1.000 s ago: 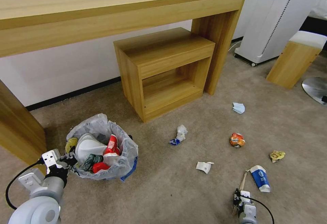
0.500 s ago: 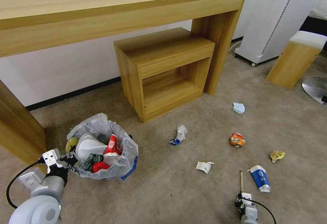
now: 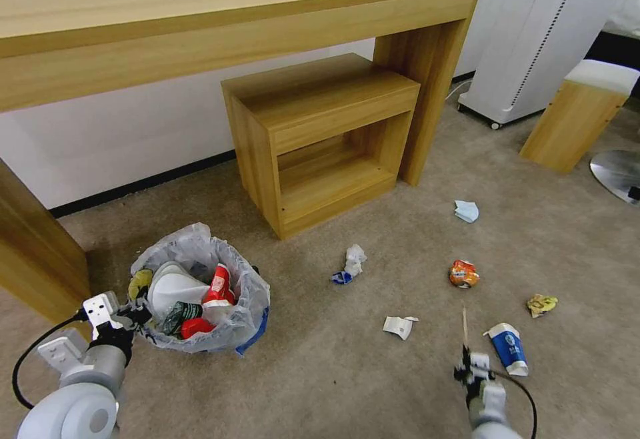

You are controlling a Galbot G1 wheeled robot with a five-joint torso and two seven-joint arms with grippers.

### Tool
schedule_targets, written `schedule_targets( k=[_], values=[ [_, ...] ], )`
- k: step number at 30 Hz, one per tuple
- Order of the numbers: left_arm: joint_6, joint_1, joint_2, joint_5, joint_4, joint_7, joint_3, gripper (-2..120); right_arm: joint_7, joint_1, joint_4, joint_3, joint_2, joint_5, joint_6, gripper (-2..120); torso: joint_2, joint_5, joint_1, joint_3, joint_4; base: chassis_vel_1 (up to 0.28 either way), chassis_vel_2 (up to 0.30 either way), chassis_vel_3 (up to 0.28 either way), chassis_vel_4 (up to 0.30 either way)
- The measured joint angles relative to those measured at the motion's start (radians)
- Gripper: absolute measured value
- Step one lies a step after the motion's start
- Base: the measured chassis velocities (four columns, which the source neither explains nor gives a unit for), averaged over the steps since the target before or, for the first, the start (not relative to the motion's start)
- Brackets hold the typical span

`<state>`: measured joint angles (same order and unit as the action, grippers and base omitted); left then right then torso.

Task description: Pick up the trash bin and place the garbage on the floor into it.

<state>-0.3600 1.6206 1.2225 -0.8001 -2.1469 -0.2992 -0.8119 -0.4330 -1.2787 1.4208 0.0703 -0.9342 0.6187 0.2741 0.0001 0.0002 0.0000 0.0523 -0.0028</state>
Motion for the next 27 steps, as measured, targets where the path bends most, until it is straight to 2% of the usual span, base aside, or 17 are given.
schedule_targets(
  k=[3,4,5,6,7,8,10,11,13,15,18,19,22,27],
  values=[
    [0.000,0.003,0.000,0.003,-0.004,0.000,0.002,3,0.049,0.055,0.050,-0.014,0.026,0.007,0.029,0,0.000,-0.0002,0.000,0.000,-0.0001,0.000,0.000,0.000,0.000],
    [-0.001,0.004,0.000,0.004,-0.006,0.000,0.003,3,0.070,0.085,0.075,-0.023,0.039,0.011,0.043,0,0.000,-0.0003,0.000,0.000,0.0007,0.000,0.000,0.000,0.000],
    [-0.001,0.006,0.001,0.006,-0.010,0.000,0.003,3,0.106,0.122,0.107,-0.046,0.057,0.025,0.060,0,0.000,-0.0003,0.000,0.000,-0.0004,0.000,0.000,0.000,0.000],
    [-0.002,0.008,0.001,0.007,-0.014,0.000,0.005,3,0.148,0.178,0.157,-0.074,0.077,0.049,0.077,0,0.000,0.0006,0.000,0.000,0.0001,0.000,0.000,0.000,0.000],
    [-0.002,0.008,0.001,0.007,-0.014,0.000,0.005,3,0.148,0.178,0.157,-0.074,0.077,0.049,0.077,0,0.000,0.0006,0.000,0.000,0.0001,0.000,0.000,0.000,0.000],
    [-0.003,0.012,0.001,0.008,-0.020,0.000,0.005,3,0.182,0.244,0.204,-0.110,0.098,0.081,0.095,0,0.000,-0.0011,0.000,0.000,0.0003,0.000,0.000,0.000,0.000],
    [-0.005,0.019,0.001,0.012,-0.025,0.000,0.006,3,0.232,0.355,0.258,-0.185,0.120,0.133,0.121,0,0.000,0.0004,0.000,0.000,0.0004,0.000,0.000,0.000,0.000],
    [-0.005,0.019,0.001,0.012,-0.025,0.000,0.006,3,0.232,0.355,0.258,-0.185,0.120,0.133,0.121,0,0.000,0.0004,0.000,0.000,0.0004,0.000,0.000,0.000,0.000],
    [-0.005,0.022,0.001,0.016,-0.031,0.000,0.008,3,0.276,0.487,0.314,-0.262,0.131,0.199,0.138,0,0.000,-0.0006,0.000,0.000,-0.0001,0.000,0.000,0.000,0.000],
    [-0.006,0.024,0.002,0.017,-0.032,0.001,0.009,3,0.287,0.547,0.333,-0.299,0.131,0.222,0.144,0,0.000,-0.0005,0.000,0.000,0.0002,0.000,0.000,0.000,0.000],
    [-0.006,0.031,0.006,0.024,-0.039,0.001,0.010,3,0.317,0.708,0.359,-0.436,0.112,0.274,0.172,0,0.000,-0.0002,0.000,0.000,0.0004,0.000,0.000,0.000,0.000],
    [-0.006,0.031,0.006,0.024,-0.039,0.001,0.010,3,0.317,0.708,0.359,-0.436,0.112,0.274,0.172,0,0.000,-0.0002,0.000,0.000,0.0004,0.000,0.000,0.000,0.000],
    [-0.008,0.032,0.008,0.026,-0.045,0.002,0.011,3,0.335,0.815,0.349,-0.561,0.084,0.300,0.187,0,0.000,-0.0002,0.000,0.000,-0.0001,0.000,0.000,0.000,0.000],
    [-0.009,0.032,0.010,0.027,-0.048,0.002,0.012,3,0.345,0.887,0.328,-0.644,0.058,0.310,0.197,0,0.000,-0.0002,0.000,0.000,-0.0001,0.000,0.000,0.000,0.000]
  ],
)
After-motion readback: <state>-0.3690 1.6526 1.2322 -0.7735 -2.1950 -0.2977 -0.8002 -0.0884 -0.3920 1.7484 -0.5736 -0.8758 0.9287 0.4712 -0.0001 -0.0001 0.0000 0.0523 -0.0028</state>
